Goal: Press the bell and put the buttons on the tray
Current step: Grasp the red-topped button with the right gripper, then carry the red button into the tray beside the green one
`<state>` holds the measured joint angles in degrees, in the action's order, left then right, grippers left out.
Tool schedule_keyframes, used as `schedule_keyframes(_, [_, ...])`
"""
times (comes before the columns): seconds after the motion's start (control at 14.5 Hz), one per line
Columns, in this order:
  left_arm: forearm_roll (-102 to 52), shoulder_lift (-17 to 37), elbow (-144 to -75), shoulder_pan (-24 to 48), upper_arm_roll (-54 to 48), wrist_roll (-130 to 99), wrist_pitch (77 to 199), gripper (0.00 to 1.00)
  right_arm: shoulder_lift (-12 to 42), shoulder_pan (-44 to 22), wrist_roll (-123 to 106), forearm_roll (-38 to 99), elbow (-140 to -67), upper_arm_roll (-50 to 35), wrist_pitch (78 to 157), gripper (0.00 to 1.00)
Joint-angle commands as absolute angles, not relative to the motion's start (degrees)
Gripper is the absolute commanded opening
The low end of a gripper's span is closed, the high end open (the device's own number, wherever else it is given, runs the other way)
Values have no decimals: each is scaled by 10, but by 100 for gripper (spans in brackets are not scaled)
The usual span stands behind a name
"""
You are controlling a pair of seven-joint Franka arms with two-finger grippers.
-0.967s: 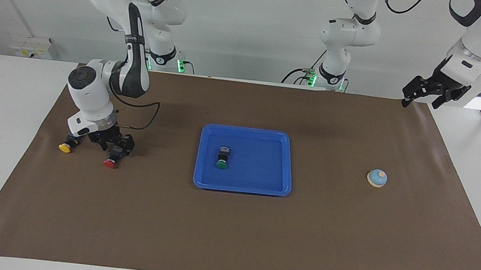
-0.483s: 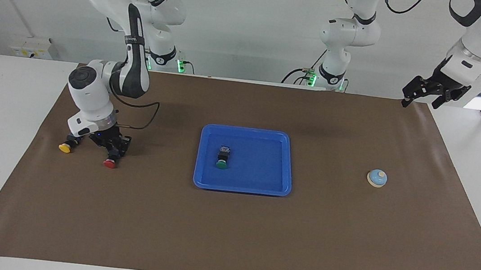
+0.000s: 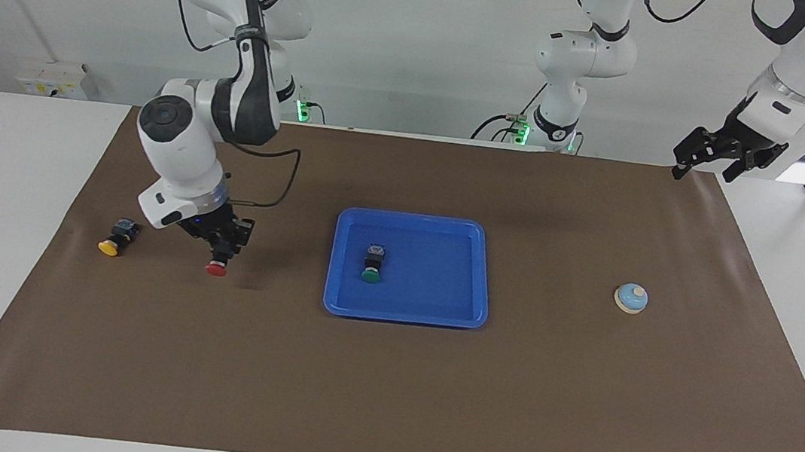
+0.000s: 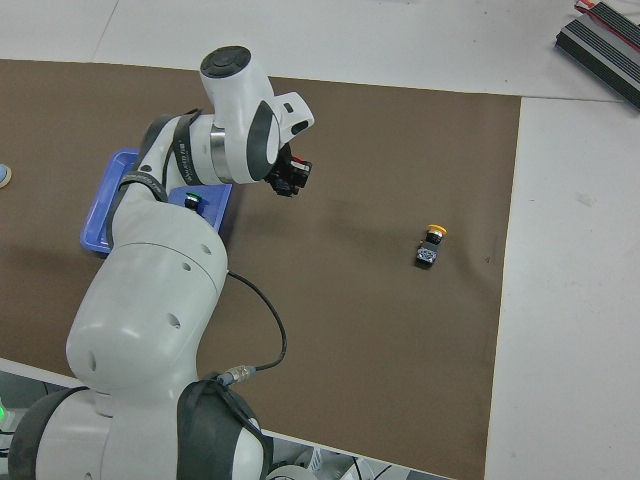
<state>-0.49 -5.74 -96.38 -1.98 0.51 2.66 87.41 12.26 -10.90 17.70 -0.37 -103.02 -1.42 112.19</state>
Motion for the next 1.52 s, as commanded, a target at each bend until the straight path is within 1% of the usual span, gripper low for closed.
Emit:
schedule_keyframes(0.0, [1, -73, -979, -20, 5, 34, 873, 100, 169, -178, 245, -6, -933, -13, 1055, 0])
schedule_keyframes(0.14, [1, -72, -978, -20, 4, 34, 873, 100, 177, -229, 300, 1, -923, -14, 1054, 0])
schedule_keyframes(0.21, [1, -72, -979, -20, 4, 34, 873, 100, 194, -250, 319, 1, -909, -13, 1054, 0])
schedule_keyframes(0.35, [1, -72, -978, -20, 5, 34, 873, 100, 247, -294, 370, 0, -869, -13, 1061, 0])
schedule_keyframes(0.41, [1, -72, -978, -20, 4, 34, 873, 100, 272, -310, 388, 0, -853, -14, 1070, 0])
schedule_keyframes(0.55, [1, -72, -978, -20, 4, 34, 873, 100, 295, -329, 402, 2, -857, -14, 1124, 0])
schedule_keyframes(0.62, [1, -72, -978, -20, 5, 34, 873, 100, 300, -331, 403, 1, -865, -15, 1143, 0])
schedule_keyframes(0.97, [1, -72, -978, -20, 5, 35, 873, 100, 291, -359, 405, 1, -972, -15, 1253, 0])
schedule_keyframes(1.24, [1, -72, -979, -19, 5, 34, 873, 100, 287, -366, 423, 2, -980, -15, 1259, 0])
schedule_keyframes(1.31, [1, -72, -978, -20, 5, 34, 873, 100, 287, -372, 451, 2, -977, -15, 1258, 17])
schedule_keyframes(1.38, [1, -72, -979, -20, 5, 34, 873, 100, 287, -376, 473, 1, -975, -15, 1257, 99])
schedule_keyframes(1.45, [1, -73, -979, -20, 5, 34, 873, 100, 286, -378, 482, 1, -969, -15, 1249, 100])
